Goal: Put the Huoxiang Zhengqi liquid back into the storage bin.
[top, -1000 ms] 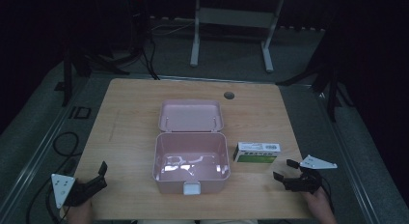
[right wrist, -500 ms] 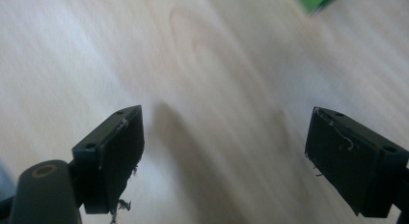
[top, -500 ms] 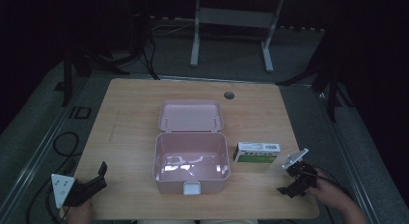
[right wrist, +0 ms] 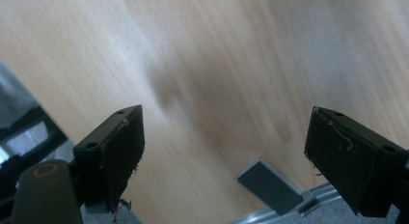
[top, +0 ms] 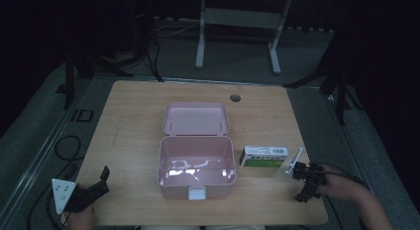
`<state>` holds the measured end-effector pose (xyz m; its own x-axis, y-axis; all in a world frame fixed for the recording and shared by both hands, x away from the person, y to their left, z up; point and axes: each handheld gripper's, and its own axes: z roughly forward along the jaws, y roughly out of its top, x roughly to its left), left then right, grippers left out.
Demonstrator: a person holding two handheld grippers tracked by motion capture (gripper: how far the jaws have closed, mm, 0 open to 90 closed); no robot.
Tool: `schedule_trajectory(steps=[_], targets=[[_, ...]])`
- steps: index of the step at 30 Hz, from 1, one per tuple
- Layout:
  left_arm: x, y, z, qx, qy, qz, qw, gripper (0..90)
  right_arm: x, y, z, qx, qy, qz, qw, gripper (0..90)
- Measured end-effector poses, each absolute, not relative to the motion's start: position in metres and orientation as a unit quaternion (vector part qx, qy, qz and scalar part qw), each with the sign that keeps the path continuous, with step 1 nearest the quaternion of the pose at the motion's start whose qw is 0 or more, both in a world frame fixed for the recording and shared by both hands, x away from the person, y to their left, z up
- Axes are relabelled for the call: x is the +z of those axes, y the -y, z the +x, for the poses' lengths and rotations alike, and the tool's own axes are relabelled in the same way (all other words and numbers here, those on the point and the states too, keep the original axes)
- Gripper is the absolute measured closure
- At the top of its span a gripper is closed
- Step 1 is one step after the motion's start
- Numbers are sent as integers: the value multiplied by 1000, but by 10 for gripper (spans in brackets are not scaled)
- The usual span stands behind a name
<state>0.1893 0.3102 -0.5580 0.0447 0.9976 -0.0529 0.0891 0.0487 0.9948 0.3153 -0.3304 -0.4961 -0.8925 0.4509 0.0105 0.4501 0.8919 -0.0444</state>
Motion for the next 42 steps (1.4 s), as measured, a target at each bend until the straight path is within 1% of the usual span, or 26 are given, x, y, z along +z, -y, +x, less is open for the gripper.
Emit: schedule_trajectory(steps=[3,5,9,12,18,21,22,26,29,31,42], targets=[[-558,-310,189,452,-522,522,501,4,-496,331,315,28,974,-224,23,128],[-558,-310,190,451,-522,524,500,4,-495,332,316,26,974,-225,24,127],[-558,-309,190,451,-521,525,499,3,-492,333,317,23,975,-218,19,127],[-558,-310,190,451,-522,524,500,3,-488,333,317,15,977,-213,7,127],[-559,-309,190,450,-521,526,499,3,-479,337,326,7,974,-227,8,132],[-559,-309,190,450,-522,526,499,4,-477,338,329,11,973,-231,16,133],[-558,-310,190,450,-522,525,500,4,-475,340,333,14,971,-236,24,132],[-559,-309,190,449,-522,526,499,3,-470,340,338,14,972,-233,26,138],[-559,-309,190,449,-522,526,499,3,-466,339,342,15,975,-221,22,155],[-559,-309,190,449,-522,526,499,3,-462,337,344,13,978,-207,11,176],[-559,-310,190,447,-522,526,501,4,-439,323,361,0,986,-169,-12,206]])
